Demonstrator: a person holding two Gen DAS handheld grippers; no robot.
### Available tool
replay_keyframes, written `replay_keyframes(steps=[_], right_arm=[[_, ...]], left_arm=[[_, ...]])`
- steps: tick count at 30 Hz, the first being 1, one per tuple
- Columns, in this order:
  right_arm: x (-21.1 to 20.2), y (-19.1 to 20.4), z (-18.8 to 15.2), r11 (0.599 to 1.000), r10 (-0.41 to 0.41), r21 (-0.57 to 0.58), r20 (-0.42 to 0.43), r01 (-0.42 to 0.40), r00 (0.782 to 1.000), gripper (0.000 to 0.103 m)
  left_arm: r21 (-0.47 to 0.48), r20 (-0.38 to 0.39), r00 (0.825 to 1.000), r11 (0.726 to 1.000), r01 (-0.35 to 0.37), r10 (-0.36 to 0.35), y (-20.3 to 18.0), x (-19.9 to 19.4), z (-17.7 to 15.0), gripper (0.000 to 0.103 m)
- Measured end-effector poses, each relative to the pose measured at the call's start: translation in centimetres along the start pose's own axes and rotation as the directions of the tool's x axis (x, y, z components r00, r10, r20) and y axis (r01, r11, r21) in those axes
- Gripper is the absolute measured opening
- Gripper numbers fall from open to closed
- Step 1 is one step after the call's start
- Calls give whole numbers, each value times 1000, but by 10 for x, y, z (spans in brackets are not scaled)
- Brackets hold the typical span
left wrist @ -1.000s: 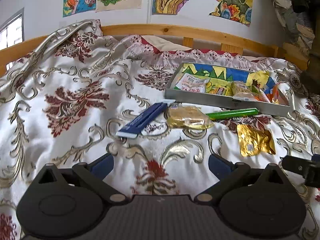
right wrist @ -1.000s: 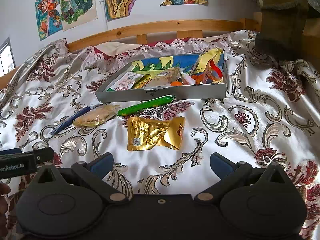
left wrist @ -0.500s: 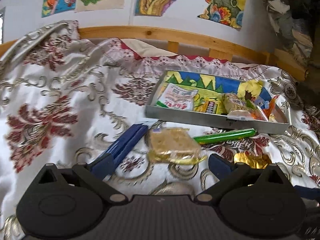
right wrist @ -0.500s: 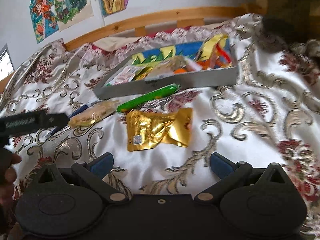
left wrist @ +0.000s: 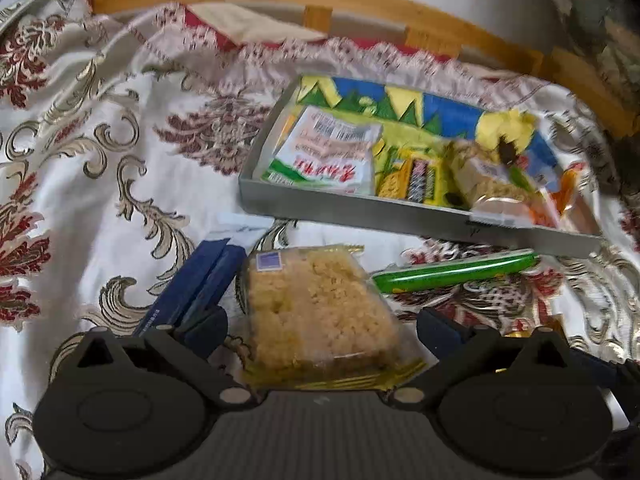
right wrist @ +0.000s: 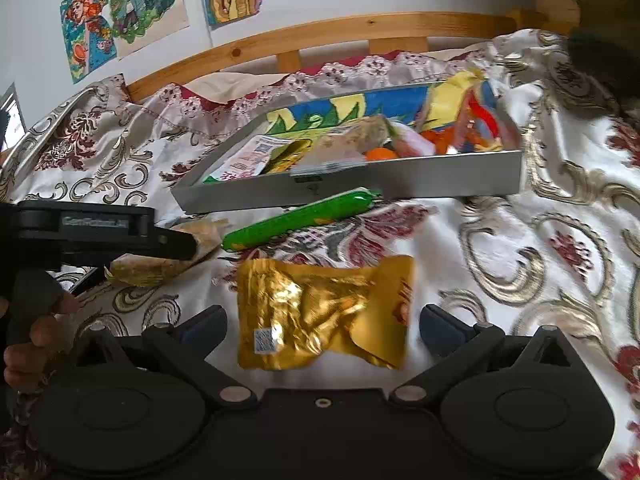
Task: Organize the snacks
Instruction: 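Move the left gripper down onto the clear rice-crispy packet and close it, then lift the rice-crispy packet with the left gripper while the right grasps the gold foil bag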
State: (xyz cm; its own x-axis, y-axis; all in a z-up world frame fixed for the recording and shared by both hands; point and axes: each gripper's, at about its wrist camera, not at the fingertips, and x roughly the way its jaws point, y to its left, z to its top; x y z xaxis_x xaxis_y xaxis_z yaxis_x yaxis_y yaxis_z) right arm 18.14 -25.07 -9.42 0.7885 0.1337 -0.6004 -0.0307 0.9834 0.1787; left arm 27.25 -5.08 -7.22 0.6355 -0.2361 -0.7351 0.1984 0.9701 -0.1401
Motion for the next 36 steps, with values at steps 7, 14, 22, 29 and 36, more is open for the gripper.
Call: replay_keyframes(steps=[7, 14, 22, 29, 36], right_arm=[[2, 7, -4, 999, -26, -25, 6, 27, 1000, 94], [0, 3, -10, 1000, -13, -8, 19, 13, 1000, 87], [-8, 2, -13, 1000, 16, 22, 19, -16, 1000, 88], [-5, 1, -14, 999, 28, 27, 11, -29, 1000, 94], [-4, 5, -16, 1000, 13, 11, 11, -13, 1000, 93]], left_arm=[[-44, 11, 1000, 999, 10, -9, 0, -2, -10, 84], [-75, 0, 999, 996, 40, -40, -2, -22, -18, 84], [-24, 26, 999, 999, 48, -48, -7, -47, -38, 85], [8, -18, 999, 999, 43, -43, -11, -31, -26, 97], [-9, -2, 1000, 1000, 25, -25, -6, -30, -29, 85]])
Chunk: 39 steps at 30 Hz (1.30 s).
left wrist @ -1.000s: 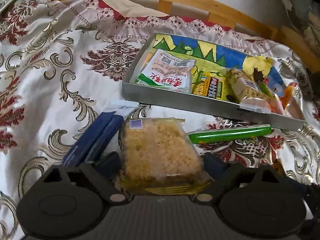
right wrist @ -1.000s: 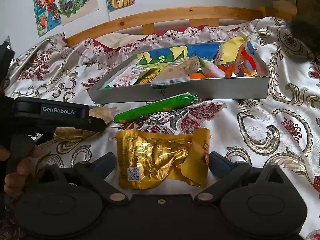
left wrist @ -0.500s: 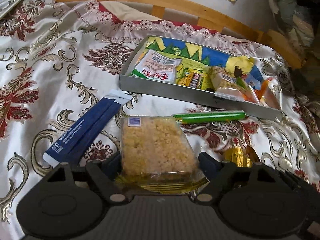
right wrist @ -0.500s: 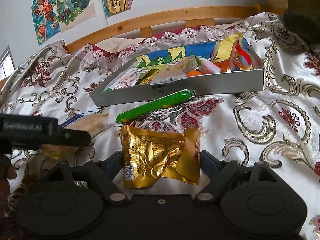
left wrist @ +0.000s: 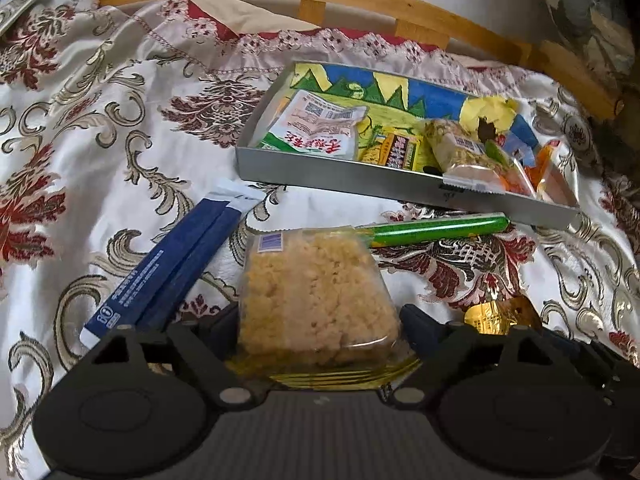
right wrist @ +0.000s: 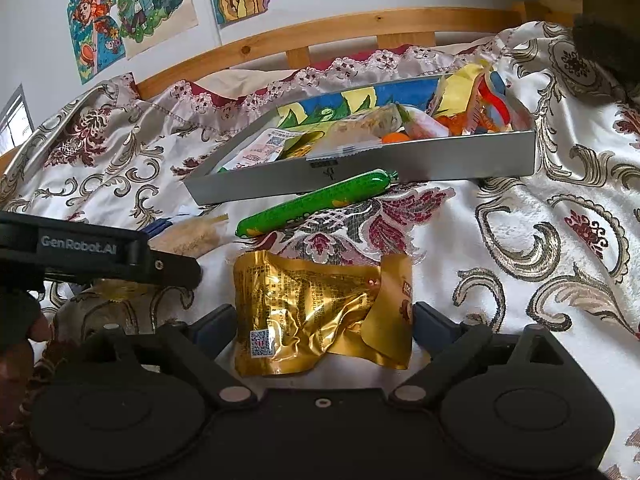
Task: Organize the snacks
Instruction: 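Lift the rice-crispy packet with the left gripper while the right grasps the gold foil bag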
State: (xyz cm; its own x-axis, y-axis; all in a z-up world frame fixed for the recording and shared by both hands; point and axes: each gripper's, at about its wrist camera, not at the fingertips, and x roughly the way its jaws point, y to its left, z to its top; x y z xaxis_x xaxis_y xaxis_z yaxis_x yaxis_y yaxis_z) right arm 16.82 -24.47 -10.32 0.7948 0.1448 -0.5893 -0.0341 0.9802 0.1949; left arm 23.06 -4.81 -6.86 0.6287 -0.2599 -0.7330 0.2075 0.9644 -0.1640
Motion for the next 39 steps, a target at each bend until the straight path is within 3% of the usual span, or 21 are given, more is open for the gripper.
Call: replay_keyframes(steps=[6, 16, 21, 39], right_arm=[[-2, -1, -1, 1000, -23, 3, 11, 23, 1000, 83], [-14, -7, -7, 998, -16, 55, 44, 14, 999, 70], [-25, -5, -11, 998, -14, 58, 62, 10, 998, 69], [-72, 4, 0, 999, -30, 18, 166, 27, 986, 69]], left_arm=[[-9, 29, 1000, 1000, -11, 11, -2, -14, -11, 82], [-136, 80, 997, 990, 25, -15, 7, -43, -39, 82], [-181, 83, 996, 983, 35, -20, 12, -51, -44, 81], [-198, 104, 993, 977, 76, -57, -5, -87, -58, 81]])
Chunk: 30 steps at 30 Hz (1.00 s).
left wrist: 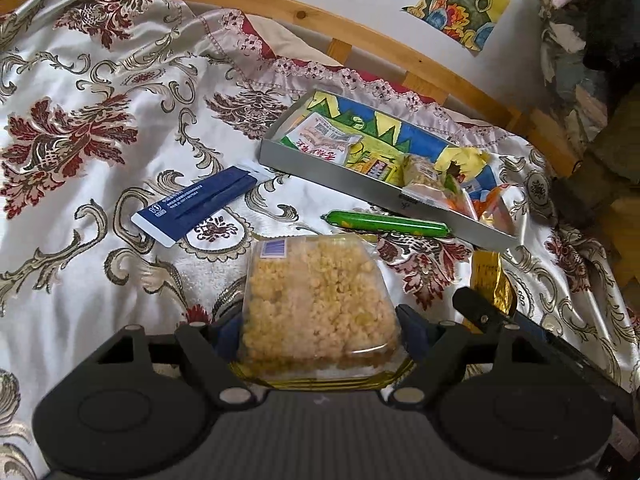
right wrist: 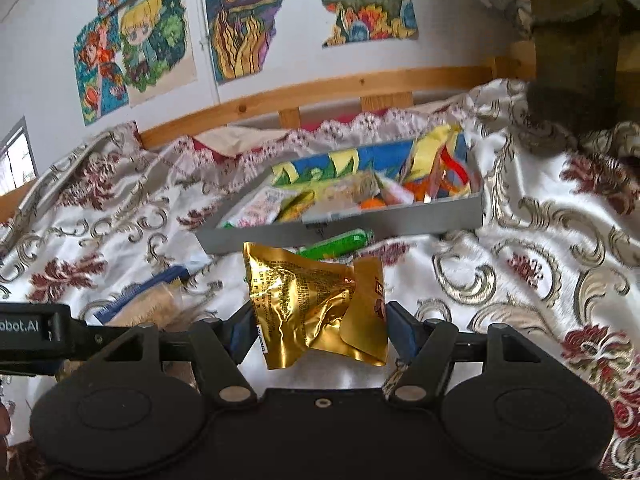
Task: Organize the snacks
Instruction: 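Lift the rice-crispy packet with the left gripper while the right grasps the gold foil bag, then carry the rice-crispy packet over the tray with the left gripper while the right carries the gold bag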
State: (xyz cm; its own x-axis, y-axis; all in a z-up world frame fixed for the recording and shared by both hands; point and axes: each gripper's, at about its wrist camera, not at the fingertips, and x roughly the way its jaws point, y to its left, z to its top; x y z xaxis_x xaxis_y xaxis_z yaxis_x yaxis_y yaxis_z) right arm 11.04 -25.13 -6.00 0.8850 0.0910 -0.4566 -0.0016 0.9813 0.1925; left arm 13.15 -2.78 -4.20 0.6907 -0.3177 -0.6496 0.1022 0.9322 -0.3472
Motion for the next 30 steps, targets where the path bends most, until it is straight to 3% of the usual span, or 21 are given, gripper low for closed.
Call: replay_keyframes(steps=[16, 24, 30], right_arm=[[-6, -6, 12, 999, -24, 23, 54, 23, 998, 69], [5, -16, 37, 998, -37, 49, 103, 32, 994, 69], [51, -14, 83, 998, -32, -51, 131, 39, 991, 70]], left_arm=[[11, 42, 999, 1000, -2, 1, -9, -17, 2, 81], [36, 97, 995, 999, 16, -19, -8, 6, 51, 81], [78, 147, 989, 997, 12, -24, -7, 48, 108, 81]])
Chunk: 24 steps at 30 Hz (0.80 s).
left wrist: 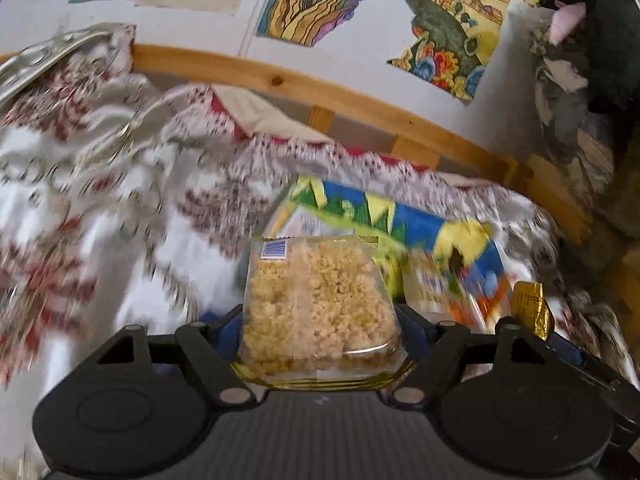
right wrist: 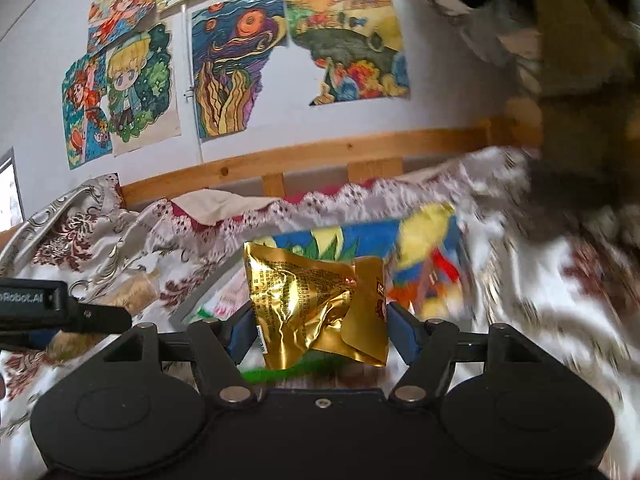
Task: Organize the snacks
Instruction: 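Carry the rice-crispy packet over the tray with the left gripper while the right carries the gold bag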
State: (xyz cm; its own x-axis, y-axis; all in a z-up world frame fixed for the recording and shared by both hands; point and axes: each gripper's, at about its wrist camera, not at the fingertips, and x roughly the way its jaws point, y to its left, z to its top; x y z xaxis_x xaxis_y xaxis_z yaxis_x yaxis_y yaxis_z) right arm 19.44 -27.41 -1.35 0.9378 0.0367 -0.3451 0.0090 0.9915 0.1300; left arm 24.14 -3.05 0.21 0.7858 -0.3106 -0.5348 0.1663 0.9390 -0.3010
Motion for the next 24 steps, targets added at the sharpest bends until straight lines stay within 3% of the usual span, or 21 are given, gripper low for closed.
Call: replay_keyframes(steps=[10, 18, 24], right_arm=[[108, 18, 54, 982, 13, -188, -43, -21, 999, 70], [156, 28, 41, 948, -14, -315, -151, -35, 988, 71], [166, 28, 30, 952, -11, -301, -204, -52, 979, 74]], left_arm=[[-27, -8, 1000, 1000, 12, -12, 17, 97, 50, 81], [-34, -82, 997, 999, 0, -3, 25, 138, 38, 81], [-14, -99, 995, 1000, -6, 5, 24, 142, 30, 81]])
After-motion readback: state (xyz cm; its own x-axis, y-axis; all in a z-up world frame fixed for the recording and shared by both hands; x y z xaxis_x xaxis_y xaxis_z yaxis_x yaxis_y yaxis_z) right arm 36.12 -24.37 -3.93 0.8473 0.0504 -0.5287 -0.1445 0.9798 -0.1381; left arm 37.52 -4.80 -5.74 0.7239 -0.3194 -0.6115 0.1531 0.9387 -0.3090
